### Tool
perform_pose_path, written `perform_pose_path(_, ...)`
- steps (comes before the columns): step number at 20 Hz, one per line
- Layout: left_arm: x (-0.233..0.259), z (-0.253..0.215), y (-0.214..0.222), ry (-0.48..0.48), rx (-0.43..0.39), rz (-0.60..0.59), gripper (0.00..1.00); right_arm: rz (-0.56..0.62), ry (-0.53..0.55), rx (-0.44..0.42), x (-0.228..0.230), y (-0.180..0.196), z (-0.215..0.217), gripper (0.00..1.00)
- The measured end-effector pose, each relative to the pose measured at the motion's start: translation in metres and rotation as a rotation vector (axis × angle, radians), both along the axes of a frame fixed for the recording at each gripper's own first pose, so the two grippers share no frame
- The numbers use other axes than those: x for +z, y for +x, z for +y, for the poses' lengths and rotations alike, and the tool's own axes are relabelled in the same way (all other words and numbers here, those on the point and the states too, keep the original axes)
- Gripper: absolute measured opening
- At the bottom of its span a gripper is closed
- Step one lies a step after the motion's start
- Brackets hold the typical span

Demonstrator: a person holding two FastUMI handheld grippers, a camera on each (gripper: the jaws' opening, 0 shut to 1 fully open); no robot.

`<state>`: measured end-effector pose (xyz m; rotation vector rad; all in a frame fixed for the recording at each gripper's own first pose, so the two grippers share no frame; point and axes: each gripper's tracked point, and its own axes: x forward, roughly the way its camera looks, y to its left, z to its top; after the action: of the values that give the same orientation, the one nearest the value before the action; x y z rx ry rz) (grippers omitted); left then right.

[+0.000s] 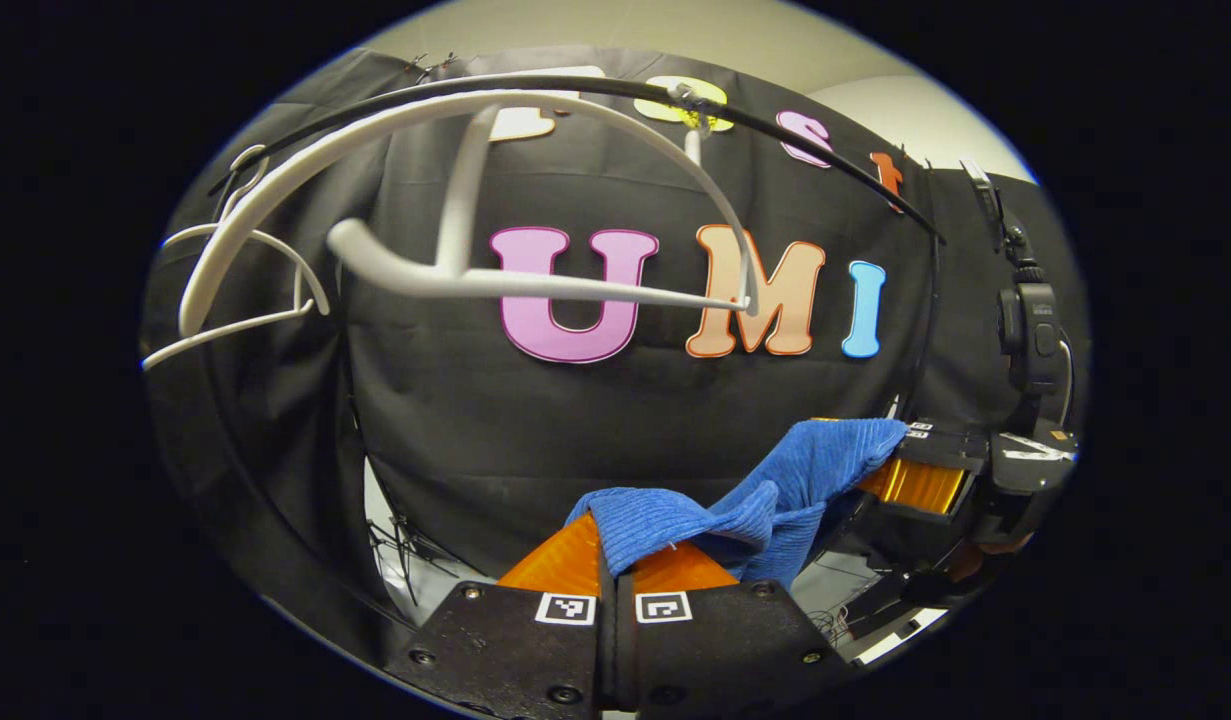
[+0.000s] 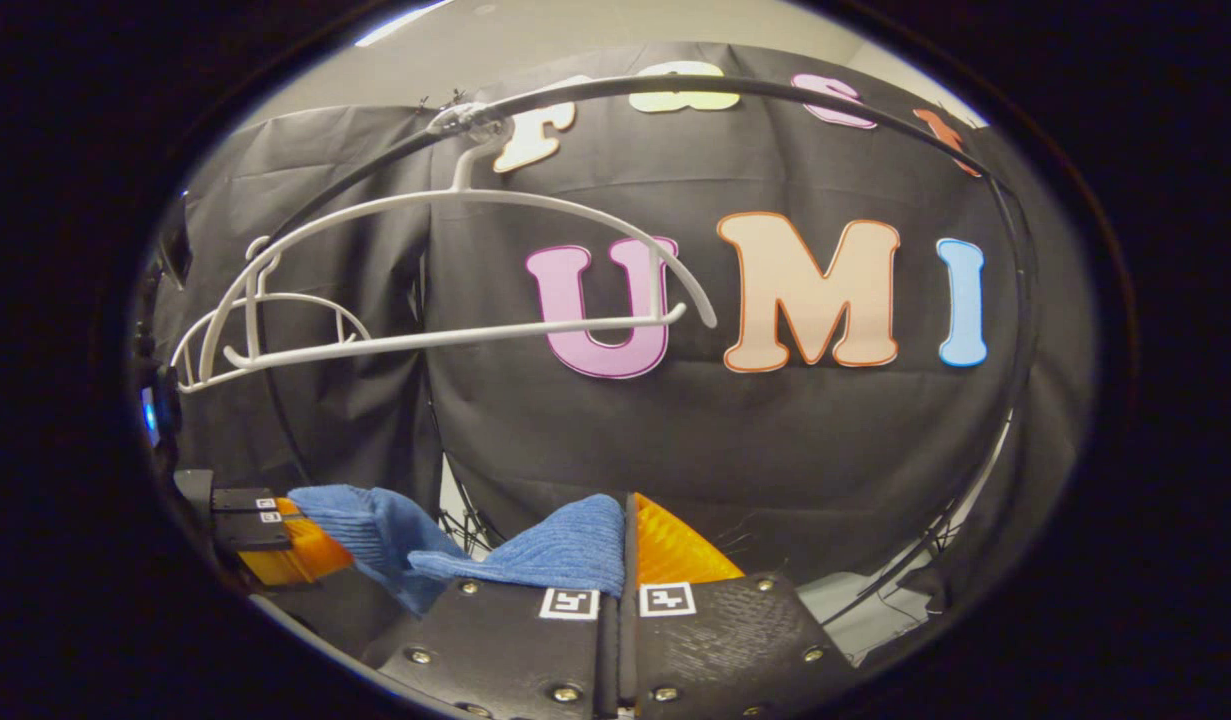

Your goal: Grasp the clothes on the hanger with both hands and then place them into the laundry hamper below.

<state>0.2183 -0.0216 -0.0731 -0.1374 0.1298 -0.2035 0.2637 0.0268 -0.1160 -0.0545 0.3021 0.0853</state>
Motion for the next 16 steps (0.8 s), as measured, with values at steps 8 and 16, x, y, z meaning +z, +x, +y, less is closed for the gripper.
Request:
perform_pose_path(8, -0.025, -0.014, 0.025, 0.012, 0.0, 0.036, 0.0, 0.055, 0.012, -0.007, -0.034, 0.013, -0.015, 0.0)
perform_pose_path(16, -0.109, -0.007, 0.045, 0.074, 0.032, 0.175, 0.01, 0.253, 0.04, 0.047, -0.124, 0.014, -0.006, 0.01)
